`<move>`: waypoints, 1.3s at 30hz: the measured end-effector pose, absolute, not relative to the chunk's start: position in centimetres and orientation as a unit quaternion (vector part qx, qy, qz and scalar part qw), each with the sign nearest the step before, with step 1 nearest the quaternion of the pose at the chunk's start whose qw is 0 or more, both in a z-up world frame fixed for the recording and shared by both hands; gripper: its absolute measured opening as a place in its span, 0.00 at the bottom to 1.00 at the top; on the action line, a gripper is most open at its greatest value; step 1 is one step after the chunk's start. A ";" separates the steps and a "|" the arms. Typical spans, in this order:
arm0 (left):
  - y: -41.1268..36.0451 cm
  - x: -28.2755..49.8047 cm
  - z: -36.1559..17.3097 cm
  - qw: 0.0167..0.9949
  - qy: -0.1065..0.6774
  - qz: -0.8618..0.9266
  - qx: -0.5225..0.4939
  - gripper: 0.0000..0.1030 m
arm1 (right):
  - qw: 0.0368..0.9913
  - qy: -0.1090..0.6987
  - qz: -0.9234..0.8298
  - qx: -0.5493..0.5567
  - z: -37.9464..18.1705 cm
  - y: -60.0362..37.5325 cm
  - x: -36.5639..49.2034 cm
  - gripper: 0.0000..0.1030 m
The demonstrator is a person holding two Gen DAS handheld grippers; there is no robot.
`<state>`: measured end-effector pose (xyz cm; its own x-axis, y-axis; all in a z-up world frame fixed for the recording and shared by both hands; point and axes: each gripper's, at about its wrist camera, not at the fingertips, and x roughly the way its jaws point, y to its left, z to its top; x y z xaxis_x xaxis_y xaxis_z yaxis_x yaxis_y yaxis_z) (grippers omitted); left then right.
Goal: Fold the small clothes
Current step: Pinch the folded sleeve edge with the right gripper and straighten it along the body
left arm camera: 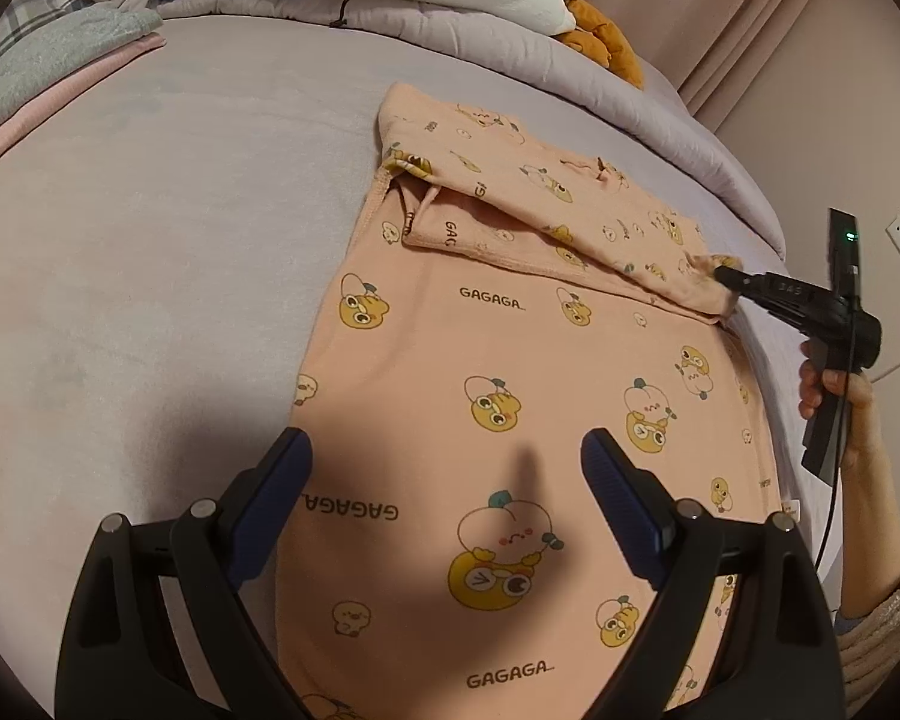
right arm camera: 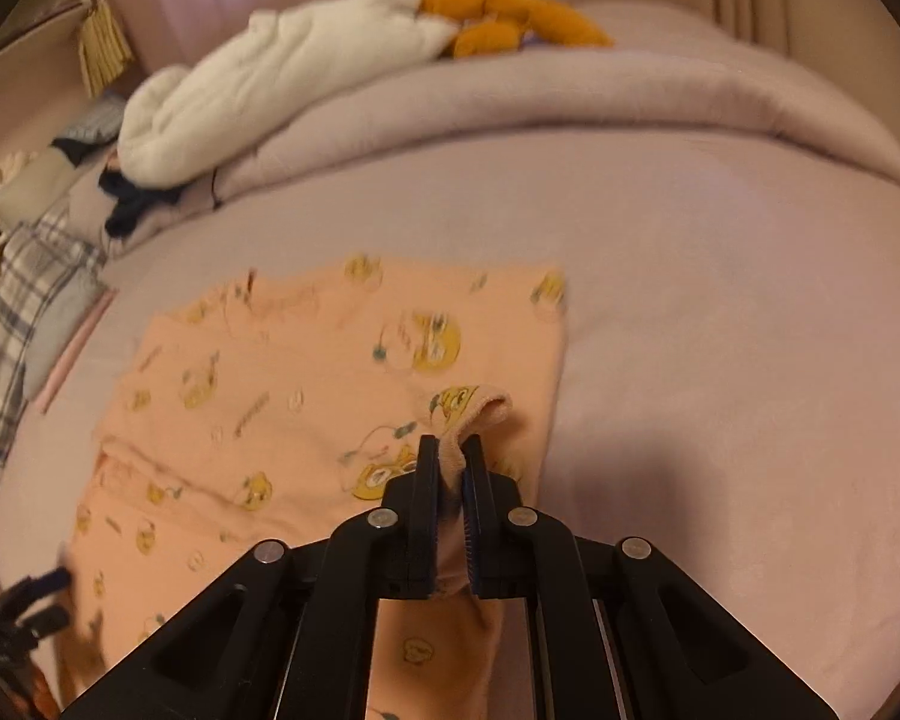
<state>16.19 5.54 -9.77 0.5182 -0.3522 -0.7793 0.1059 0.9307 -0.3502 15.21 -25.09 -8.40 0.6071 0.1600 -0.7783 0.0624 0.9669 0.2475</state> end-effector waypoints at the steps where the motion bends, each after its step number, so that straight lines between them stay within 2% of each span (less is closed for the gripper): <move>1: 5.5 16.1 -9.7 0.862 0.472 -0.133 -0.128 0.89 | 0.886 0.445 0.025 0.130 -8.5 -25.2 15.4 0.11; 4: 5.6 15.9 -9.5 0.864 0.471 -0.131 -0.120 0.89 | 0.902 0.407 0.002 0.146 -7.0 -25.9 14.7 0.15; 6: 5.8 15.8 -9.6 0.864 0.471 -0.129 -0.119 0.89 | 0.917 0.367 -0.001 0.155 -5.6 -26.4 13.7 0.26; 7: 5.8 15.8 -9.6 0.864 0.472 -0.129 -0.120 0.89 | 0.921 0.355 0.009 0.159 -5.0 -26.5 13.2 0.28; 11: 6.0 15.8 -9.9 0.862 0.473 -0.128 -0.128 0.89 | 0.911 0.383 0.007 0.154 -5.8 -26.2 13.0 0.28; 16: 6.1 15.6 -10.0 0.861 0.476 -0.129 -0.127 0.89 | 0.921 0.363 0.055 0.129 -6.0 -25.1 11.4 0.28; 19: 6.4 15.5 -9.8 0.861 0.474 -0.130 -0.134 0.89 | 0.913 0.398 0.046 0.076 -7.4 -23.4 12.3 0.28; 22: 6.4 15.4 -9.8 0.860 0.474 -0.127 -0.136 0.89 | 0.893 0.444 0.025 0.071 -10.2 -24.0 14.6 0.28; 30: 6.3 13.7 -9.7 0.862 0.473 -0.125 -0.133 0.89 | 0.916 0.391 0.048 0.081 -8.5 -22.7 11.6 0.28; 33: 6.3 12.9 -10.0 0.861 0.473 -0.122 -0.138 0.89 | 0.895 0.440 0.042 0.064 -10.9 -22.5 12.4 0.28; 39: 6.5 10.4 -9.6 0.864 0.470 -0.123 -0.131 0.89 | 0.900 0.409 0.078 0.130 -8.7 -23.0 8.1 0.29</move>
